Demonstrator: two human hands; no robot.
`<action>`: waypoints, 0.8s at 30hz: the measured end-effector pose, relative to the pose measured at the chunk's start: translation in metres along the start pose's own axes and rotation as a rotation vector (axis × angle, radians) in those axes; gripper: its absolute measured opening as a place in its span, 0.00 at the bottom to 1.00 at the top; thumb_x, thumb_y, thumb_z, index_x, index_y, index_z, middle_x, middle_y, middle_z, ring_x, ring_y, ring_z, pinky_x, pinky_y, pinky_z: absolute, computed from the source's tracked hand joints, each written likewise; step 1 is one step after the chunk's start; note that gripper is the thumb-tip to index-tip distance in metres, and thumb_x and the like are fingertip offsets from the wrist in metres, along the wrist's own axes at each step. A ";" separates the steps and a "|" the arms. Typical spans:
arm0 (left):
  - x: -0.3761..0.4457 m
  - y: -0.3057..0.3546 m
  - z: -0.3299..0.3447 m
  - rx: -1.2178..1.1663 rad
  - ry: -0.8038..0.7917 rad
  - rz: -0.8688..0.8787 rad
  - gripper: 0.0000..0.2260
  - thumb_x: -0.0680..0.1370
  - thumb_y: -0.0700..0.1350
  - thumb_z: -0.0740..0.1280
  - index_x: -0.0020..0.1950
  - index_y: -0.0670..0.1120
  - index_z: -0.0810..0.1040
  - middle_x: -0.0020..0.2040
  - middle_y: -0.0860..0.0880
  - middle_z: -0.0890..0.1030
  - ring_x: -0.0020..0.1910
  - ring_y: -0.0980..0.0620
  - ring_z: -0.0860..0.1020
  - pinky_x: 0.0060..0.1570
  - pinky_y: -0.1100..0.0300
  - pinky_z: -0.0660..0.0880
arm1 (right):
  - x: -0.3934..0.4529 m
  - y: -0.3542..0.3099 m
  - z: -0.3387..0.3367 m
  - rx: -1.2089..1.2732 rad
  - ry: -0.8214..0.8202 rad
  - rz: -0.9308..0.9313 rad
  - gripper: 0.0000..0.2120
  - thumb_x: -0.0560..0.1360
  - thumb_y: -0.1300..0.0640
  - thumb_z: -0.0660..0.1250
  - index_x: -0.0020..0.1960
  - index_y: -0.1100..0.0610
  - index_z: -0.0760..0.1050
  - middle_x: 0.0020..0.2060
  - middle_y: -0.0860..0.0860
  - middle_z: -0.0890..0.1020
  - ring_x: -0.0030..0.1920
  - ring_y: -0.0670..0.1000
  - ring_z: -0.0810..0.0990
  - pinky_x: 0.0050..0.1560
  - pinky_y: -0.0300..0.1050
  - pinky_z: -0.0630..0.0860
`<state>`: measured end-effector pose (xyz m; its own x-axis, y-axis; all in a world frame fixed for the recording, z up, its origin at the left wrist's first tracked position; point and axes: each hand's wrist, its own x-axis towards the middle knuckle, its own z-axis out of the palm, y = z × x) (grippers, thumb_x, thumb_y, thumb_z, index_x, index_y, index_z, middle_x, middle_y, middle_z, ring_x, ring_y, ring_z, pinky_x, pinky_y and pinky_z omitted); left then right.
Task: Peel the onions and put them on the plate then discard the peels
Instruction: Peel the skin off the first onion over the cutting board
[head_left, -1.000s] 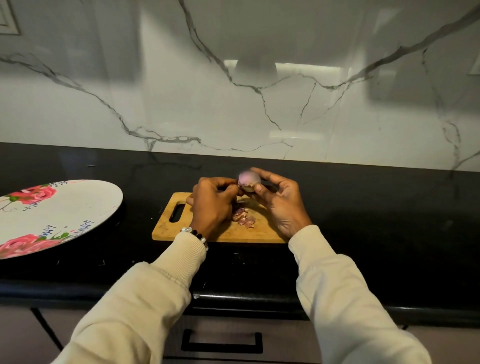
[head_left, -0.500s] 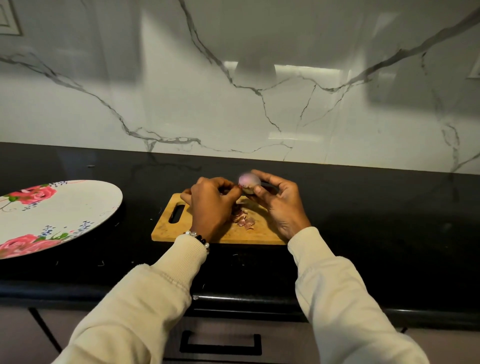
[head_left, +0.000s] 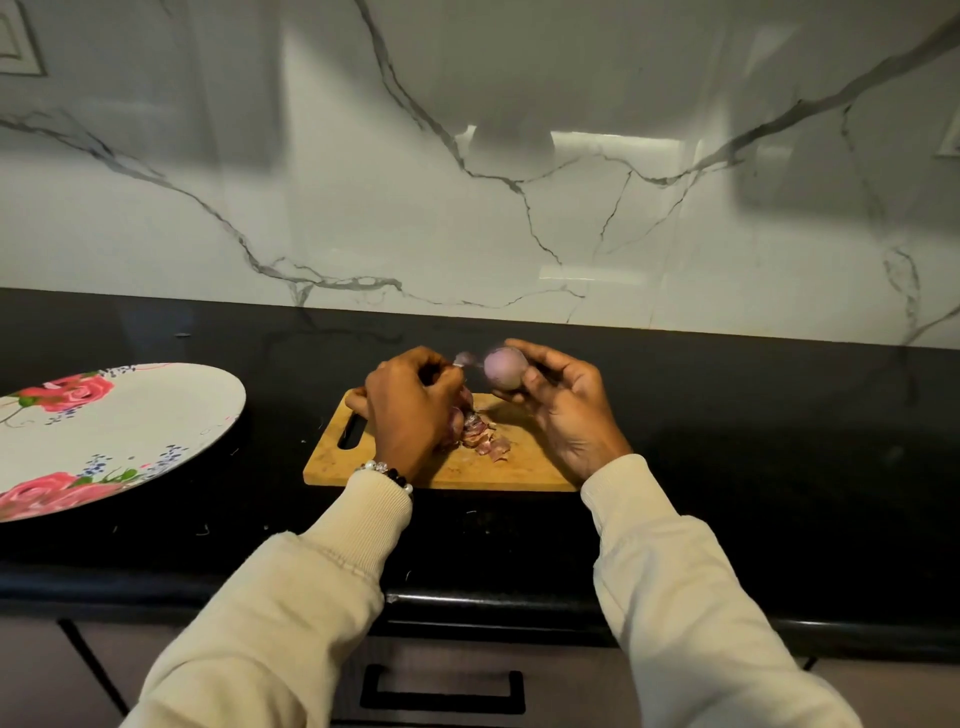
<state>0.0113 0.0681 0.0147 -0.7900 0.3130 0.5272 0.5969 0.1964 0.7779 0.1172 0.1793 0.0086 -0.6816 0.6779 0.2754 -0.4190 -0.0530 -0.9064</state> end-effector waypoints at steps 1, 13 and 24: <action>0.000 0.000 0.000 0.000 0.004 -0.017 0.04 0.77 0.47 0.69 0.43 0.52 0.81 0.32 0.62 0.73 0.42 0.58 0.69 0.50 0.54 0.53 | 0.000 -0.001 0.000 0.025 0.003 -0.003 0.15 0.79 0.73 0.58 0.57 0.60 0.79 0.55 0.58 0.82 0.51 0.58 0.84 0.51 0.55 0.83; 0.001 -0.008 0.005 0.249 -0.097 0.264 0.07 0.78 0.52 0.66 0.54 0.57 0.82 0.55 0.54 0.80 0.61 0.51 0.69 0.58 0.48 0.55 | 0.002 -0.010 -0.001 0.227 0.075 0.050 0.16 0.80 0.74 0.55 0.58 0.63 0.78 0.58 0.60 0.79 0.54 0.58 0.82 0.46 0.46 0.84; 0.001 -0.012 0.013 0.066 -0.107 0.569 0.07 0.74 0.48 0.71 0.50 0.48 0.83 0.48 0.49 0.78 0.50 0.49 0.74 0.48 0.51 0.65 | -0.003 -0.005 0.003 0.120 0.023 0.079 0.13 0.79 0.71 0.60 0.52 0.59 0.80 0.51 0.57 0.84 0.51 0.56 0.84 0.46 0.46 0.84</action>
<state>0.0053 0.0784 0.0011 -0.3260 0.4773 0.8161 0.9335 0.0260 0.3576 0.1194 0.1758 0.0135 -0.7019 0.6850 0.1954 -0.4339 -0.1935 -0.8800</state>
